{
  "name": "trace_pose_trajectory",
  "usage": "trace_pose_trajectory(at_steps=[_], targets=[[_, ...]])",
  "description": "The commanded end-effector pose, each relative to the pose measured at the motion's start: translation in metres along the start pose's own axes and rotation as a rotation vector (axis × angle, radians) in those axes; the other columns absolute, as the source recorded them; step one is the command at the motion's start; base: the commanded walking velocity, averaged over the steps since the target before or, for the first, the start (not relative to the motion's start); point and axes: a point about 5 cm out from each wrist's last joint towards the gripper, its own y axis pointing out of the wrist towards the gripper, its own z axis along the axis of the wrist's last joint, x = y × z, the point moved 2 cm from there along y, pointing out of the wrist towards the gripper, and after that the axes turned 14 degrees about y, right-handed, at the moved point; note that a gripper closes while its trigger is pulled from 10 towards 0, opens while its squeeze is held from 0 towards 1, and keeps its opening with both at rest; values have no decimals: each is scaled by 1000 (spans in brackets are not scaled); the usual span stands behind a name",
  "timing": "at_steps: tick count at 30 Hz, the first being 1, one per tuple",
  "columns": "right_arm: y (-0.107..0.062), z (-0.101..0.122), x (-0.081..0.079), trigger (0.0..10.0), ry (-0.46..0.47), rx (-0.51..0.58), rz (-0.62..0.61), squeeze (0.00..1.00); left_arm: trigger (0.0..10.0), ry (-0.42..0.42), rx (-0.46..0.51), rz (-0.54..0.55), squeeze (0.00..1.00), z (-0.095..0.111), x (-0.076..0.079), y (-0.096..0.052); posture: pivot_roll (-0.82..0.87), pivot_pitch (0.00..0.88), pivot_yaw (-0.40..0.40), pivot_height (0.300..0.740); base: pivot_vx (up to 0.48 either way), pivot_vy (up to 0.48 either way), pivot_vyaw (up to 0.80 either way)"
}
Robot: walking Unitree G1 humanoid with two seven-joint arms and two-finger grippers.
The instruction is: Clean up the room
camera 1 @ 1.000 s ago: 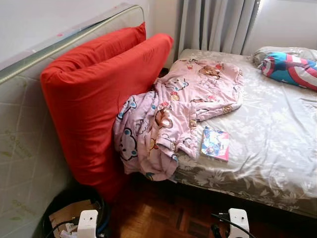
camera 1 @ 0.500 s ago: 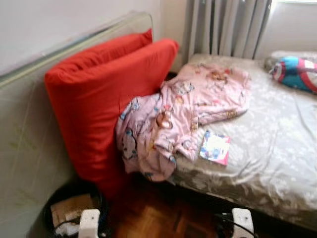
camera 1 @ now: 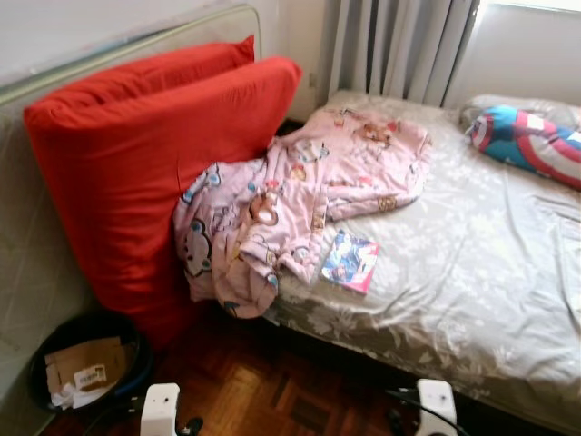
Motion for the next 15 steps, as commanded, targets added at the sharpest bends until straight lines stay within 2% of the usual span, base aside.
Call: trace_pose_trajectory(at_steps=[1,15], targets=[[0,3,7,10000,2,5,-19,0,10000,0,-7,-5,0,0,2,1,72,0,-4,740,0,-304,0],[0,5,6,10000,3,10,-19,0,10000,0,-3,-6,0,2,2,1,67,0,-1,740,0,-307,0]])
